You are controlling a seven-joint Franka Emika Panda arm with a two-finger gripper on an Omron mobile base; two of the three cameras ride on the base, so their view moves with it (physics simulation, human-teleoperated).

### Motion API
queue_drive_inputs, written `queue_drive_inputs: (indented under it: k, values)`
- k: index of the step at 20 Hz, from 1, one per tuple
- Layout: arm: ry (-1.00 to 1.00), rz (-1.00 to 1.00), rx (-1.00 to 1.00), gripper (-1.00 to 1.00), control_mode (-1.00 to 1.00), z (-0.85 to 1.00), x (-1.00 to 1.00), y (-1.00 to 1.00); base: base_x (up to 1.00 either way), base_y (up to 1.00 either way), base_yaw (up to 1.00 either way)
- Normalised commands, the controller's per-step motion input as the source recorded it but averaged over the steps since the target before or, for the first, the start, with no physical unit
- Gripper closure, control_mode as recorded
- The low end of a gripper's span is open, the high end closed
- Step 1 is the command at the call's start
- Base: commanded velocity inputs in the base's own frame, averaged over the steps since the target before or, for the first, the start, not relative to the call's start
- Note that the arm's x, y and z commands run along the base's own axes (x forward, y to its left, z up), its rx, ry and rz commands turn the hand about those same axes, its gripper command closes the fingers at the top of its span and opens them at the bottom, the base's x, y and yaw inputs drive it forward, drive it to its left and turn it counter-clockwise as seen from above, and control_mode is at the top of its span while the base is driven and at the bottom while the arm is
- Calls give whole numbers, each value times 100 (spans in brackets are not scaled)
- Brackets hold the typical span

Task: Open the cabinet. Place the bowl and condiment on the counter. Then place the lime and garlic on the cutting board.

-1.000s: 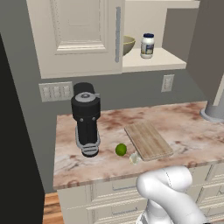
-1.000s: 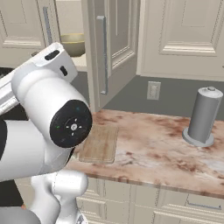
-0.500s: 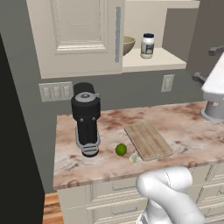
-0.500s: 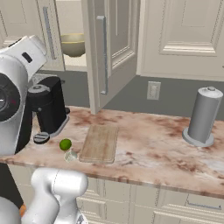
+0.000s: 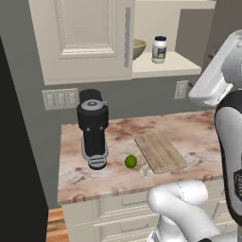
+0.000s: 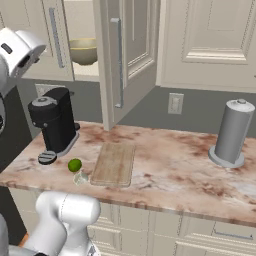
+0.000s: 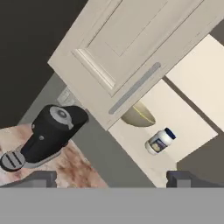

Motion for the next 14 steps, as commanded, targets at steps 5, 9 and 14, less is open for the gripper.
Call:
queue_drive_inputs:
  k: [5,9,14]
  values:
    - [3,-29,-31,-100,-100,-2,40,-2,0,0,0]
    - [1,-27,-25,-100,-100,-14,29,-28,0,0,0]
    - [5,-24,-20,-100,-100,-9,25,-44,0,0,0]
